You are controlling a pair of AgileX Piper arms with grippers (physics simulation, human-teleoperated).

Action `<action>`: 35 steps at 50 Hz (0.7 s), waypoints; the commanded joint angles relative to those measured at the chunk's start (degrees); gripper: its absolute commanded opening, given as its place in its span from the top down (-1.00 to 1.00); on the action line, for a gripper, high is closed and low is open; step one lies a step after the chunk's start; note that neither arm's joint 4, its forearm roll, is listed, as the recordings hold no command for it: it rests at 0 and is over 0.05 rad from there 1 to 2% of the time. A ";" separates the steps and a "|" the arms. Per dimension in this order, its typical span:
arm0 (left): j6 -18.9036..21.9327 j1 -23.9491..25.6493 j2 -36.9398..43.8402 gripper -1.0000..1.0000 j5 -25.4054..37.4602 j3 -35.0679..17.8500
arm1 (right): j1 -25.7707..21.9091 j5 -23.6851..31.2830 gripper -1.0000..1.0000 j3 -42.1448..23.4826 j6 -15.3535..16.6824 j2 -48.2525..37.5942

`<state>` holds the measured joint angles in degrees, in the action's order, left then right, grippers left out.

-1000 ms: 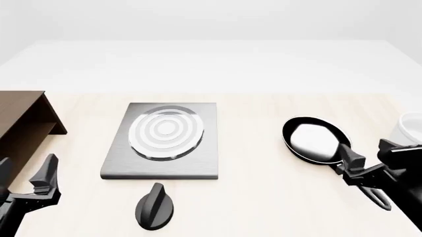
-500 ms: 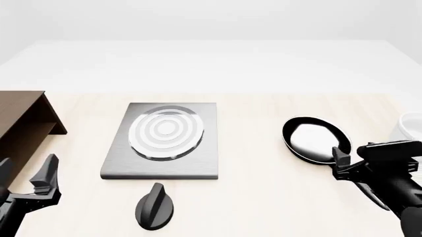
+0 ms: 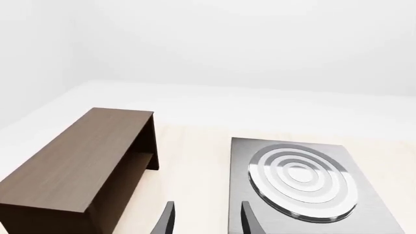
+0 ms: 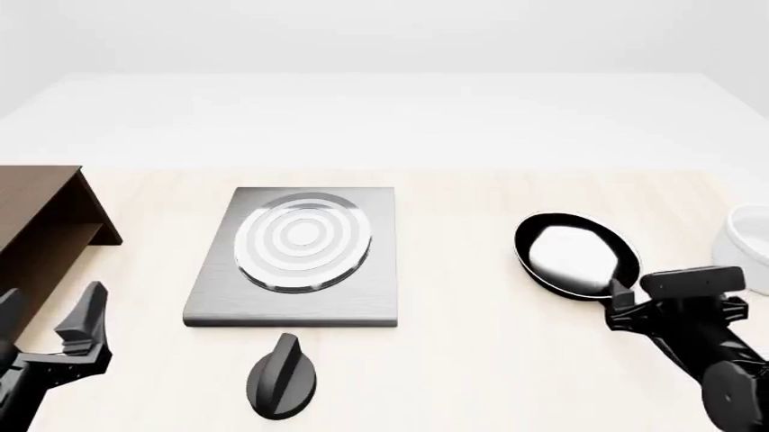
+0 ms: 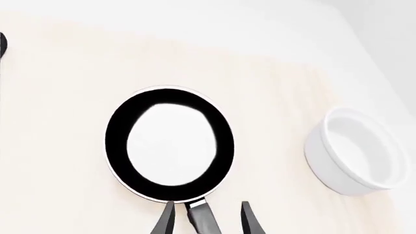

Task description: Turn on the stove and put the frying pan on it.

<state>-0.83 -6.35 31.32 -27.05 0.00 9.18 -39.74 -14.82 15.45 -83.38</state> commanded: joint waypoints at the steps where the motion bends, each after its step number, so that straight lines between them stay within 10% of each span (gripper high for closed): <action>1: -0.53 1.25 0.14 -1.00 -0.86 0.00 | 2.18 -5.69 -1.00 -0.39 1.38 -6.55; 35: -0.42 0.85 0.73 -1.00 -1.48 0.00 | 2.39 -19.45 -1.00 0.63 3.20 -23.51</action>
<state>-0.62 -6.61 32.18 -27.90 0.00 11.22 -56.05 -14.22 18.07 -102.85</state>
